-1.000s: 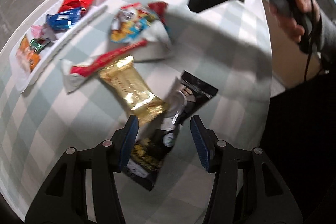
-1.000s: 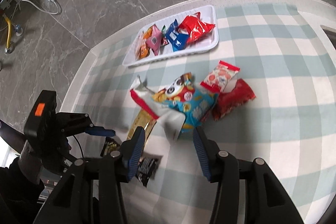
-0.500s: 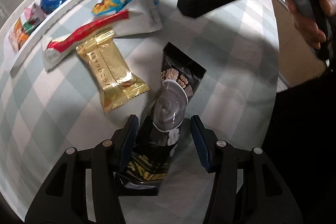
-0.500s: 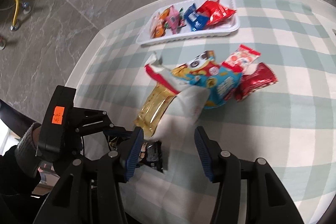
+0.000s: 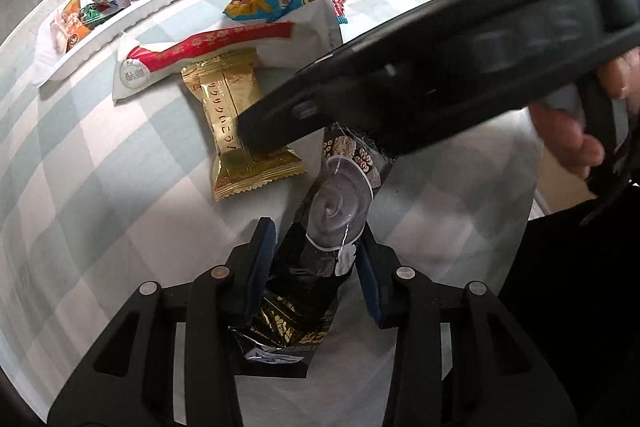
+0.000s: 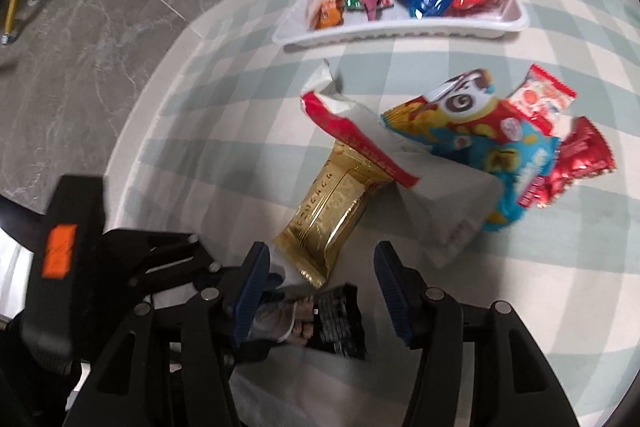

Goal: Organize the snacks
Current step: 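Grasp the black packet with the left tool while the right tool grasps the gold packet, then carry the black and gold packets to the white tray and release them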

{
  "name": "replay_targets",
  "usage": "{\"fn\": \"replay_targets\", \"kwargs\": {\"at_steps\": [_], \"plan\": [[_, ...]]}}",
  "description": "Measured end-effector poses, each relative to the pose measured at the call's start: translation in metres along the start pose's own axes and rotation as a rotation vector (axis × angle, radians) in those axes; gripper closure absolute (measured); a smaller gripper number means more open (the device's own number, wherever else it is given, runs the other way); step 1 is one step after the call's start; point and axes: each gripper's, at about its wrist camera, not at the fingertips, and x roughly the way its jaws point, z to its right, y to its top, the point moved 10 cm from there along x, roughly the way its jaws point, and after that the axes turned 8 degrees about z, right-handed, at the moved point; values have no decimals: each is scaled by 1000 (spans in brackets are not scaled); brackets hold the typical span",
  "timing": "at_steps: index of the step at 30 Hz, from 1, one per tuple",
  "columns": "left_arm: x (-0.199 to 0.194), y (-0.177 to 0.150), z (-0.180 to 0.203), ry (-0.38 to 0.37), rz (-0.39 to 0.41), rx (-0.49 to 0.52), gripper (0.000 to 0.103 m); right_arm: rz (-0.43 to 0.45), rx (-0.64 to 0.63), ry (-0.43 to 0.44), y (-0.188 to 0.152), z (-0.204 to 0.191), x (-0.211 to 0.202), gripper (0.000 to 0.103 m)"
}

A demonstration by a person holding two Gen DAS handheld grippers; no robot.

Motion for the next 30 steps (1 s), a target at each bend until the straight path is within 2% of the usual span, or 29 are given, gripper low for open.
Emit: {"fn": "replay_targets", "kwargs": {"at_steps": [5,7,10,14,15,17,22,30], "plan": [[-4,-5,-3,6,19,-12,66,-35,-28,-55,3,-4,26,46],[-5,-7,-3,14,25,-5,67,-28,-72,-88,7,-8,30,49],[-6,-8,-2,33,34,3,72,-16,-135,-117,14,-9,36,67],[-7,-10,-1,39,41,-11,77,-19,-165,-75,18,-11,42,69],[-8,-10,-2,36,45,-15,77,-21,-167,-59,19,-12,42,75],[-10,-11,-2,29,52,-29,78,-22,-152,-3,22,-15,38,77],[-17,-15,-8,-2,66,-80,79,2,-145,52,27,-20,24,78],[-42,-15,-23,-40,116,-158,80,99,-48,154,51,-24,-12,78]]}}
